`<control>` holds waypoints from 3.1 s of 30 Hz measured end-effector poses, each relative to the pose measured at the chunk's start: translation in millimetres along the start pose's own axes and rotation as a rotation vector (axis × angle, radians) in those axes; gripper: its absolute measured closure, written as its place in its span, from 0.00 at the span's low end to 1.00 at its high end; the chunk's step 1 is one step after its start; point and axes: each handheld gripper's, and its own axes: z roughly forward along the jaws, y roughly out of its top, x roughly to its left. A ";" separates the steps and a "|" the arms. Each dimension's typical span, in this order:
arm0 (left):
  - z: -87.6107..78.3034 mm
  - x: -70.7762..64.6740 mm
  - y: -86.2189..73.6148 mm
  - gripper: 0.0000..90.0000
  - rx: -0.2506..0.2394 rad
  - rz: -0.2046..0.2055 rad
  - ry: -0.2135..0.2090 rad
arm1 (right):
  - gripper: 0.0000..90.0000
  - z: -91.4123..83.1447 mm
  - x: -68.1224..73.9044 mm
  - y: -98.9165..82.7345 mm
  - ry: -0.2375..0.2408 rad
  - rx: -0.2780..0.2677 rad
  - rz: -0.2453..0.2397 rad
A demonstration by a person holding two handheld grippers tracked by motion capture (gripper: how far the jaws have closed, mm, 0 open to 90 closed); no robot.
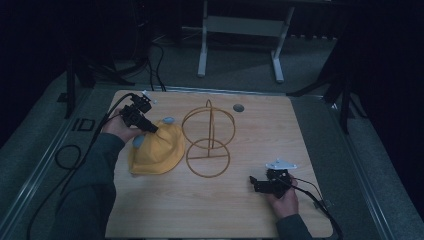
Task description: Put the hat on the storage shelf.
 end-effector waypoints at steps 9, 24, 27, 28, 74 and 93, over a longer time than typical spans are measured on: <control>9.6 -2.3 2.1 0.63 0.042 0.010 0.001 | 0.14 0.0 0.0 0.0 0.000 0.000 0.000; 21.4 -6.0 3.9 0.81 0.103 0.031 0.015 | 0.14 0.0 0.0 0.0 0.000 0.000 0.001; 21.1 -6.4 3.8 0.88 0.103 0.041 0.029 | 0.14 0.0 0.0 0.0 0.000 0.000 0.000; 21.1 -6.4 3.8 0.90 0.103 0.041 0.029 | 0.14 0.0 0.0 0.0 0.000 0.000 0.000; -9.9 -2.9 -1.8 0.94 0.049 0.064 -0.016 | 0.14 0.0 0.0 0.0 0.000 0.000 0.000; -26.0 -8.1 -1.2 0.94 0.027 0.092 -0.011 | 0.14 -0.1 0.1 0.0 0.000 0.000 0.001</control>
